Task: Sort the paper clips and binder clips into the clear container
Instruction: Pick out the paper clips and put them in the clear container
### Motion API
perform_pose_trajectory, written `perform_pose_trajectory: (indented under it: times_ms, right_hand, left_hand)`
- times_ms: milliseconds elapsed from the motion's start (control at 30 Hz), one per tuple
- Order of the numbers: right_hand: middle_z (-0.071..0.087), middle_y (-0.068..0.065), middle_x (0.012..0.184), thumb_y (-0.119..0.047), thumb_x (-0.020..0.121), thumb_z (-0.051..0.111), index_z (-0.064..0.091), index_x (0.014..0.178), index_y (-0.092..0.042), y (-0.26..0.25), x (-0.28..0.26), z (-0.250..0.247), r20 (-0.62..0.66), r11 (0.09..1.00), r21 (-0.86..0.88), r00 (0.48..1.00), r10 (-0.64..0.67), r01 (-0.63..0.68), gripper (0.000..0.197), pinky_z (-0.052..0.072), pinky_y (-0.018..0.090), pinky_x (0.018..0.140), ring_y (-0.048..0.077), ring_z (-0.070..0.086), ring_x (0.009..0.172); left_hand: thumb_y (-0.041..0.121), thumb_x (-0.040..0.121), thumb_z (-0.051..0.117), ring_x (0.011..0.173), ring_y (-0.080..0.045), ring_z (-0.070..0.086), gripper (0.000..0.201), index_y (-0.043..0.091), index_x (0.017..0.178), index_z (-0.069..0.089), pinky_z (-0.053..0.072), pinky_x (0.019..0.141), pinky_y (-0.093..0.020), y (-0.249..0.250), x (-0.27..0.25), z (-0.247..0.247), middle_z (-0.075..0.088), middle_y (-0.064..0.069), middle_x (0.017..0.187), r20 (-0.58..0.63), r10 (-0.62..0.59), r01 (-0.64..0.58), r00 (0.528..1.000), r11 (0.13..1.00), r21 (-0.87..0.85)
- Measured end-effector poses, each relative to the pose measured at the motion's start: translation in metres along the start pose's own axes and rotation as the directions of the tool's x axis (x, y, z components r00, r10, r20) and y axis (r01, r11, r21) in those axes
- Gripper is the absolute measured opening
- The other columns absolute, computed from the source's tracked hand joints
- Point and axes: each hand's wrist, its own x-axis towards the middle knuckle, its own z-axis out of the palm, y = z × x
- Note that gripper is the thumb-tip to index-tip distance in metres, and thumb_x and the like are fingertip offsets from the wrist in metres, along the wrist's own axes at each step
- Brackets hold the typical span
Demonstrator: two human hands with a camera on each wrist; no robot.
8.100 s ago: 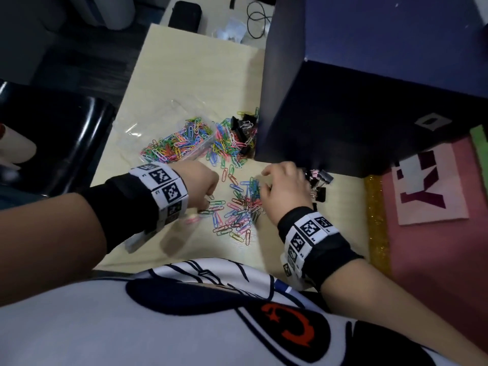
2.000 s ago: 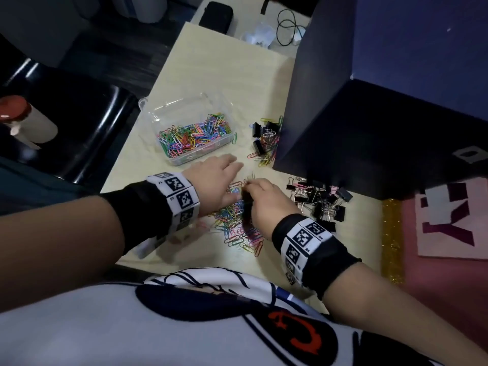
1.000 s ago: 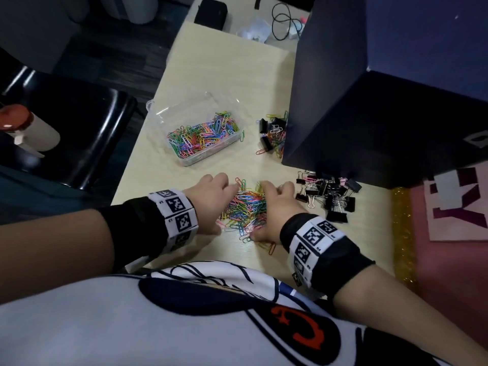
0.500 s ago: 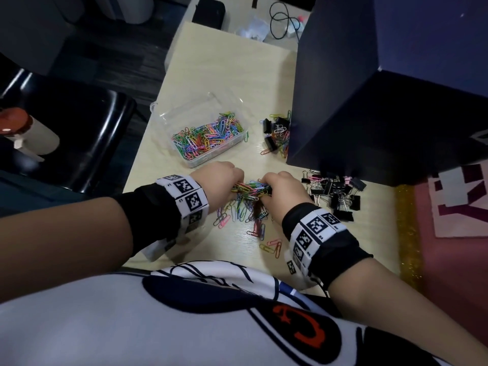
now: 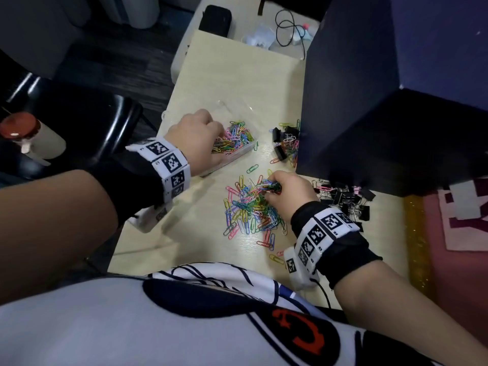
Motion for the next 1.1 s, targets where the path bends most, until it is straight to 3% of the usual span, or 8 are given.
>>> perform_pose_trajectory:
  times_ms: [267,500,600,733,800,933,1000,1100]
  right_hand:
    - [0.066,0.004,0.103,-0.021,0.083,0.068,0.063,0.102,-0.021,-0.022,0.022,-0.017,-0.107,0.988,0.134,0.992,-0.066,0.080,0.019,0.051,0.034,0.087,0.024,0.062,0.094]
    - [0.061,0.000,0.122,-0.024,0.084,0.066,0.059,0.121,-0.025,-0.059,0.037,-0.023,-0.099,0.973,0.071,0.972,-0.214,0.221,0.037,0.045,0.031,0.098,0.019,0.058,0.109]
    - [0.052,0.004,0.130,-0.028,0.087,0.063,0.052,0.129,-0.024,-0.051,0.038,-0.027,-0.061,0.987,-0.032,0.986,-0.156,0.155,0.043,0.044,0.030,0.094,0.021,0.058,0.107]
    - [0.057,0.008,0.123,-0.020,0.092,0.051,0.057,0.117,-0.019,-0.019,0.033,-0.027,-0.034,0.993,-0.102,0.998,0.058,-0.061,0.026,0.045,0.031,0.089,0.025,0.058,0.105]
    - [0.052,0.010,0.132,-0.018,0.093,0.048,0.054,0.125,-0.019,-0.005,0.027,-0.018,0.012,0.978,-0.178,0.994,0.108,-0.104,0.033,0.043,0.033,0.096,0.029,0.054,0.116]
    - [0.028,0.001,0.155,-0.003,0.092,0.041,0.036,0.145,-0.021,0.006,0.014,0.013,0.071,0.977,-0.161,0.989,-0.132,0.142,0.056,0.020,0.034,0.118,0.022,0.026,0.142]
    - [0.022,-0.003,0.158,-0.004,0.092,0.042,0.032,0.147,-0.021,0.007,0.007,0.021,0.112,0.964,-0.174,0.977,-0.183,0.201,0.059,0.016,0.030,0.119,0.019,0.020,0.144]
    - [0.035,-0.003,0.151,-0.007,0.092,0.044,0.046,0.139,-0.023,0.010,-0.006,0.024,0.141,0.948,-0.171,0.959,-0.247,0.269,0.050,0.024,0.028,0.116,0.018,0.033,0.138]
  left_hand:
    - [0.024,0.095,0.046,0.109,-0.026,0.047,0.019,0.019,0.111,0.055,0.038,0.084,-0.038,0.000,-0.019,0.020,0.058,0.000,0.112,0.096,0.155,-0.178,0.983,0.934,0.310]
    - [0.027,0.094,0.046,0.110,-0.025,0.048,0.023,0.023,0.114,0.054,0.037,0.085,-0.038,-0.001,-0.025,0.020,0.057,0.001,0.112,0.115,0.204,-0.229,0.972,0.927,0.298]
    - [0.027,0.087,0.053,0.102,-0.031,0.052,0.030,0.018,0.115,0.055,0.039,0.081,-0.039,0.001,-0.028,0.017,0.056,-0.006,0.109,0.040,0.227,-0.230,0.973,0.953,0.199]
    - [0.013,0.077,0.062,0.077,-0.035,0.058,0.021,0.008,0.097,0.063,0.050,0.062,-0.040,0.009,-0.036,0.028,0.060,-0.013,0.088,-0.027,0.425,-0.418,0.905,0.899,0.132]
    - [0.021,0.085,0.057,0.095,-0.032,0.056,0.031,0.010,0.114,0.058,0.052,0.074,-0.041,0.019,-0.040,0.035,0.057,-0.011,0.107,0.077,0.418,-0.424,0.905,0.901,0.097]
    - [0.051,0.083,0.058,0.128,-0.027,0.038,0.080,0.011,0.144,0.025,0.038,0.105,-0.038,0.024,-0.044,0.048,0.035,-0.009,0.142,0.288,0.361,-0.415,0.887,0.896,0.155]
    - [0.061,0.076,0.060,0.130,-0.027,0.035,0.093,0.011,0.145,0.021,0.037,0.107,-0.042,0.023,-0.043,0.053,0.033,-0.008,0.143,0.321,0.353,-0.426,0.879,0.883,0.197]
    - [0.057,0.079,0.058,0.128,-0.026,0.036,0.080,0.016,0.142,0.030,0.039,0.104,-0.043,0.022,-0.042,0.059,0.035,-0.004,0.142,0.351,0.348,-0.445,0.869,0.860,0.250]
